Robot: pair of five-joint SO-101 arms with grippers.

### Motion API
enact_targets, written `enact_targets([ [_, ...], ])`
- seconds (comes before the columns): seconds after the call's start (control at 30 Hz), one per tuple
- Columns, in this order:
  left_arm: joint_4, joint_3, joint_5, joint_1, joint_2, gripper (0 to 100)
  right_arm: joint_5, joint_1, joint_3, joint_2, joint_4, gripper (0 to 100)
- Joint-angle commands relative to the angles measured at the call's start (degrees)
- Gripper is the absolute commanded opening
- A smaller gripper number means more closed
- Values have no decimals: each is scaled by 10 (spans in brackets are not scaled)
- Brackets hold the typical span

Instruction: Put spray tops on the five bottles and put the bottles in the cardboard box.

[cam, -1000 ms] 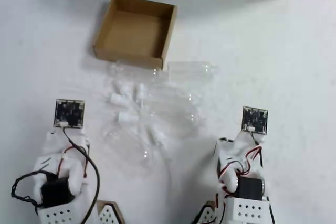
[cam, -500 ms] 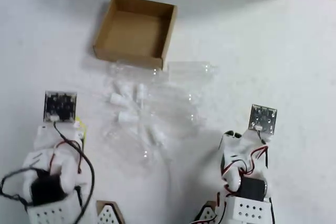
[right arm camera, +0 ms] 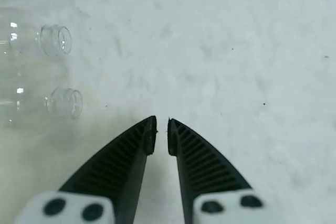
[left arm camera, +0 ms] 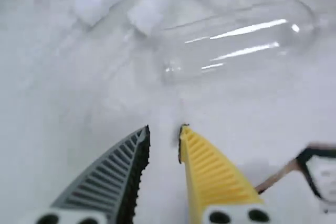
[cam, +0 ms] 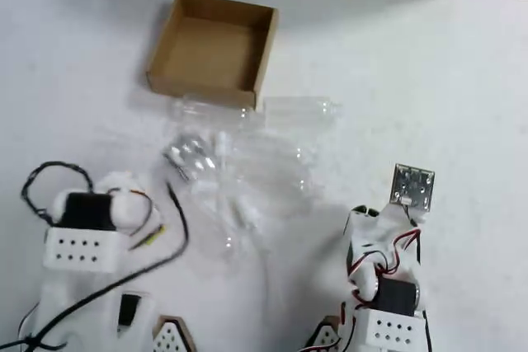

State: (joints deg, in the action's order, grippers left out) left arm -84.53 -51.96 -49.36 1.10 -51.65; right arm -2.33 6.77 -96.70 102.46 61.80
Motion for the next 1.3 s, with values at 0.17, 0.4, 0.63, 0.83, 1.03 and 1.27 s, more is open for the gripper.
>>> enact_targets([
  [0.17, -70, 26, -282, -172, 7, 151, 3, 4, -1, 0, 0, 21],
  [0.4, -24, 30, -286, -278, 10, 243, 3, 0, -1, 0, 0, 21],
  [0.63, 53, 25, -310, -303, 41, 260, 29, -7, -1, 1, 0, 18],
  [0.83, 113, 24, -311, -281, 144, 268, 63, -11, -1, 1, 0, 17],
  [1.03, 155, 13, -311, -276, 189, 270, 63, -11, -1, 1, 0, 17],
  [1.27, 213, -3, -311, -260, 235, 287, 64, -11, -1, 1, 0, 17],
])
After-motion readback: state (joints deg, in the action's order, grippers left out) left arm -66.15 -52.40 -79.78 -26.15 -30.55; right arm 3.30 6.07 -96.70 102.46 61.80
